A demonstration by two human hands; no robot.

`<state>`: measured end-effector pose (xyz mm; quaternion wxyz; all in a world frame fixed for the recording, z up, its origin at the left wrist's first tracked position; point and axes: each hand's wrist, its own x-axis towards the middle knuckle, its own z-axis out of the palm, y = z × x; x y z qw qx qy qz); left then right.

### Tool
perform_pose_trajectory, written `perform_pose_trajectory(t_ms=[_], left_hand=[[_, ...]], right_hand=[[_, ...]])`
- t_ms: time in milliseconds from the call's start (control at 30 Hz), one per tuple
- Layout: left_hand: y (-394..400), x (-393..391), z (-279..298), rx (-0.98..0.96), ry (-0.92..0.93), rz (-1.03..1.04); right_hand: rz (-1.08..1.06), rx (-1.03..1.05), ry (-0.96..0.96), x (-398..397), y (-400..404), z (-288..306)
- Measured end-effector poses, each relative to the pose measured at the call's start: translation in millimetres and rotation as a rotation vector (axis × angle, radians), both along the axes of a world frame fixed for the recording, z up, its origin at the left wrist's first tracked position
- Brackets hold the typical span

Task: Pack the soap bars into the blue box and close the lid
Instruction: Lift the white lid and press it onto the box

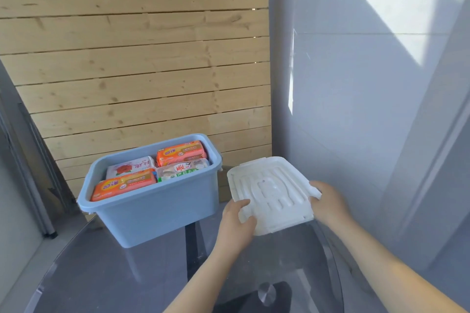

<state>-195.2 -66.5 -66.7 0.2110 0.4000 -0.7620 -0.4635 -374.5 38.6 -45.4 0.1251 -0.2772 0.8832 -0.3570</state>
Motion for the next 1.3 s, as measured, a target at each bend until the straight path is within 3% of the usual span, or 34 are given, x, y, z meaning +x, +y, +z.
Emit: perform_pose_trajectory(t_ms=[267,400,467,667,767,833,933,1000,1100,1167,1300], left_hand=[[6.4,-1.5,34.6,-0.092,0.283,-0.113],[3.1,5.4,60.9,-0.268,0.258,-0.218],[-1.8,12.4,74.2,-0.453,0.154,-0.268],[-8.3,32.0,110.5,-1.250,-0.084,-0.303],[-19.9,45.6,120.0,-1.419,-0.033,-0.224],[-30.8,59.0,124.2,-1.430,0.038,-0.184],[-39.0,80.5,132.2,-1.166,0.179,-0.077],[-44.7,93.7,138.1,-0.834,0.254,0.150],[-67.0,115.2,142.8,-0.391,0.461,0.333],[-78.7,131.0,153.6,-0.180,0.639,0.348],[-97.1,159.1,162.3,0.212,0.970,0.181]], right_hand=[[-0.019,-0.648,-0.168,13.1,26.1,41.5],[0.021,-0.842,-0.324,18.8,24.7,58.2],[0.011,-0.930,-0.424,23.2,17.6,63.0],[-0.004,-1.069,-0.618,55.2,-15.7,76.6],[0.126,-1.091,-0.644,74.0,-28.9,86.6],[0.283,-1.124,-0.665,87.3,-34.7,97.8],[0.453,-1.067,-0.613,104.0,-43.3,111.9],[0.470,-0.953,-0.539,112.0,-51.2,115.6],[0.431,-0.820,-0.397,117.4,-67.5,113.7],[0.434,-0.763,-0.344,114.1,-81.5,110.6],[0.481,-0.671,-0.241,109.7,-120.4,112.1]])
